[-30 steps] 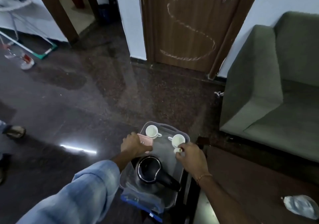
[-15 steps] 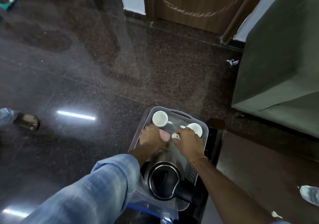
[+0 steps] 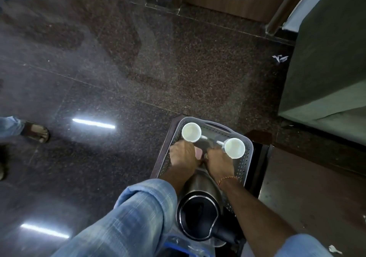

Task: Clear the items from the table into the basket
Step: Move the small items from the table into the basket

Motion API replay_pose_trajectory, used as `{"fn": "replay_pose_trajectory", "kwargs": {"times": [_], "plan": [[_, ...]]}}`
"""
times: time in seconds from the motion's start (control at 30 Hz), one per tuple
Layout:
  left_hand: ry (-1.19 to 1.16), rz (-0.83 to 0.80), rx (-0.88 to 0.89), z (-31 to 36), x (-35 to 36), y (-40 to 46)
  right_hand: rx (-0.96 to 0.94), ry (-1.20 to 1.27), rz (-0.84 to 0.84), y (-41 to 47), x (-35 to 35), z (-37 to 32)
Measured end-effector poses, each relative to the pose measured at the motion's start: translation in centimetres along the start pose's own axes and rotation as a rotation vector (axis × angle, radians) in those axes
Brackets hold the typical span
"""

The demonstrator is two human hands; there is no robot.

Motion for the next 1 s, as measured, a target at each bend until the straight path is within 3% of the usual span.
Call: {"fn": "replay_pose_trajectory", "kwargs": {"times": [0.3,0.63,0.87,1.0], "plan": [[-0.032,-0.050,0.052,0.3,-0.9,-2.1,0.057,0.072,0.014,-3.2,-2.3,2.7],[-0.001,0.057,0.136,1.1,-11.3,-7.7,0.272,0.310,0.132,-12.0,-8.9,14.4],[0.096,0.151,0.318,14.0,-13.0,-13.4,0.446,0.470,0.205,-19.7,-8.2,28.3],[0.107,0.083,0.418,24.4,-9.2,-18.2,0.523,0.518,0.202,-24.9,-5.9,37.4]]}}
Point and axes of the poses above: each hand's wrist, its own y-axis towards the middle knuckle, its own x-axis out of the palm, z = x × y, the point moved 8 cm from there along y, towards the middle knuckle, and after that the axes turned 10 degrees about x, right-handed, at the moved point
